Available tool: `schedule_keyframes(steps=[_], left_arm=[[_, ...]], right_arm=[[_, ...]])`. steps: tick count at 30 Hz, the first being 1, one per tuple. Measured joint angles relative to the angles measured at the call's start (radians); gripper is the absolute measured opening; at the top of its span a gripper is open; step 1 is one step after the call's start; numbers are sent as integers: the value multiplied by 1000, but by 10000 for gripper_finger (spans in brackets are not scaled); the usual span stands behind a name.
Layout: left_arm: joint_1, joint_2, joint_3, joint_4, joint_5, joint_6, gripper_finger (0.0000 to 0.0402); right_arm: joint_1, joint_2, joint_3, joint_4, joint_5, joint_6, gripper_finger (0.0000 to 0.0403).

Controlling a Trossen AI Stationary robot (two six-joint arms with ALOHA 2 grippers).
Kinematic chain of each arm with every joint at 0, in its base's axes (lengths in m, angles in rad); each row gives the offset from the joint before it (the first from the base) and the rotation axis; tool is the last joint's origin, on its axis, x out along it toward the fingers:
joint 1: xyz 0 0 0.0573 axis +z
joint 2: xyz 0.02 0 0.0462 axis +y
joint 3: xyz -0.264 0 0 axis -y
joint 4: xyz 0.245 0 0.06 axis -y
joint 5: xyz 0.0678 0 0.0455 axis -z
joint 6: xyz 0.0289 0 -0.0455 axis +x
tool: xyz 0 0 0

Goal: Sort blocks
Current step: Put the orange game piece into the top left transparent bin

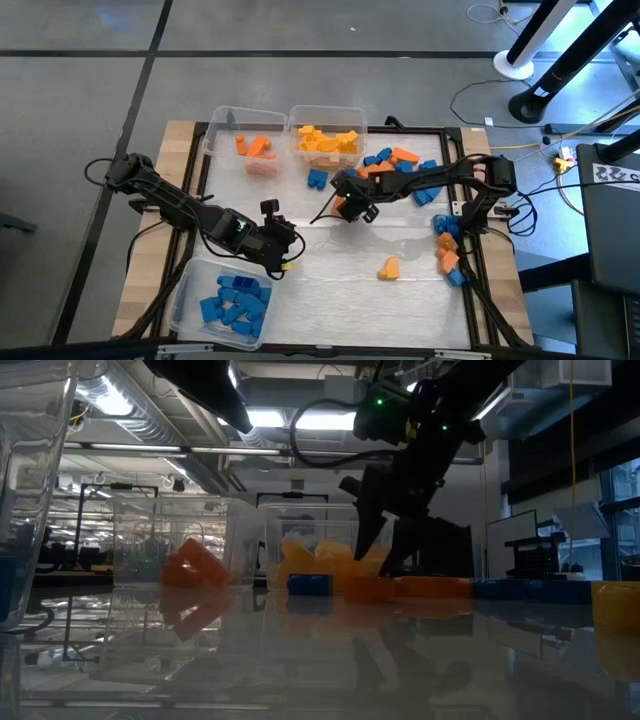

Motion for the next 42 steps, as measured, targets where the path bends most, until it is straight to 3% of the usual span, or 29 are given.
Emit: schedule_keyframes(steps=[8, 13, 19, 25, 33, 36, 42], left_arm=[[12, 0, 0, 23, 9, -47, 132], [72, 31, 0, 190, 143, -9, 132], [172, 103, 0, 304, 291, 5, 132], [280, 152, 0, 322, 393, -36, 132], [413, 228, 1, 448, 586, -99, 132], [449, 259, 1, 440, 608, -138, 132], [517, 315, 1, 441, 612, -231, 132]], right_arm=[[1, 0, 0, -33, 16, 203, 202], [1, 0, 0, -68, 10, 228, 202], [1, -10, 1, -99, 33, 386, 202], [1, -43, 48, -362, 38, 422, 202], [1, -210, 66, -520, 203, 541, 202], [1, -294, 66, -574, 275, 595, 202], [1, -431, 67, -621, 276, 661, 202]])
